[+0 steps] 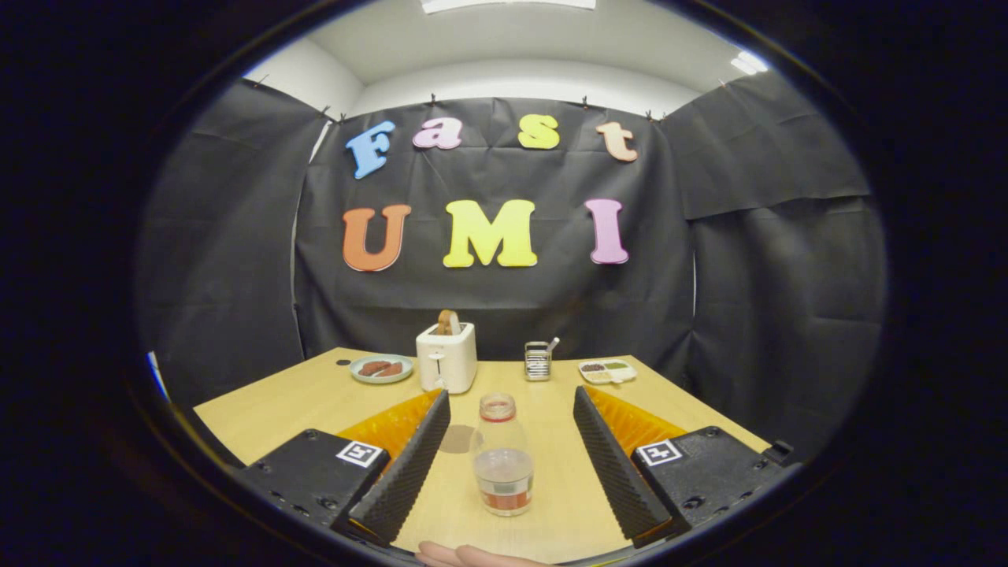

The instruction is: Take the bottle from table, then pour the juice into the cup, finally place the bottle on the coaster

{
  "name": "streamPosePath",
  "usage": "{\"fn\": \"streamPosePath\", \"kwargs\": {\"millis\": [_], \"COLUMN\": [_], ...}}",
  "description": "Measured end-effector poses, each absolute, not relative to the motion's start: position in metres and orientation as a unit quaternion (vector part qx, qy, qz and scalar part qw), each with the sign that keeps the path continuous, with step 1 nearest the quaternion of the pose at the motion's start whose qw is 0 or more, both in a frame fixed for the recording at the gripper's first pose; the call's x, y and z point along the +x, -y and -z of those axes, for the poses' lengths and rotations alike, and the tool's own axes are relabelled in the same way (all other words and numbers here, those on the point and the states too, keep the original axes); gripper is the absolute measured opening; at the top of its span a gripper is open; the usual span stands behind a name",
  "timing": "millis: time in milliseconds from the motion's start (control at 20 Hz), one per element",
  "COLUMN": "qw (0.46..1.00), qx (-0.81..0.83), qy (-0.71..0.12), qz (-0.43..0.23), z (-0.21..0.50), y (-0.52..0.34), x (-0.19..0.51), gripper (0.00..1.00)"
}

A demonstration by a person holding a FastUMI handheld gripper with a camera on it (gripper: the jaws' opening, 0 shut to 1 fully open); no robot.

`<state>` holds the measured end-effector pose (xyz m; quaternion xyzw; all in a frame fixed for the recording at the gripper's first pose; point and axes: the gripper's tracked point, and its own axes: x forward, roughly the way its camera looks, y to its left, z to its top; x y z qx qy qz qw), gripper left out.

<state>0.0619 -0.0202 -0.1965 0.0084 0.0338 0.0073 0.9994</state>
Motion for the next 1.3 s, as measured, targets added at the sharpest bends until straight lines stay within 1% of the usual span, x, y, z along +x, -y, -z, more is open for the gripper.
{"fn": "streamPosePath", "kwargs": {"millis": [300, 450, 600, 900, 1200, 1300], "qw": [0.999, 0.999, 0.997, 0.996, 0.994, 0.994], "qx": [-0.004, 0.004, 0.017, 0.013, 0.008, 0.016], "qy": [-0.043, -0.044, -0.071, -0.088, -0.107, -0.107], "qz": [0.005, 0.003, -0.014, -0.001, -0.016, -0.015], "z": [0.231, 0.239, 0.262, 0.289, 0.316, 0.32], "y": [0.022, 0.02, 0.01, 0.02, 0.012, 0.011], "x": [0.071, 0.077, 0.082, 0.103, 0.12, 0.125], "gripper": [1.0, 1.0, 1.0, 1.0, 1.0, 0.98]}}
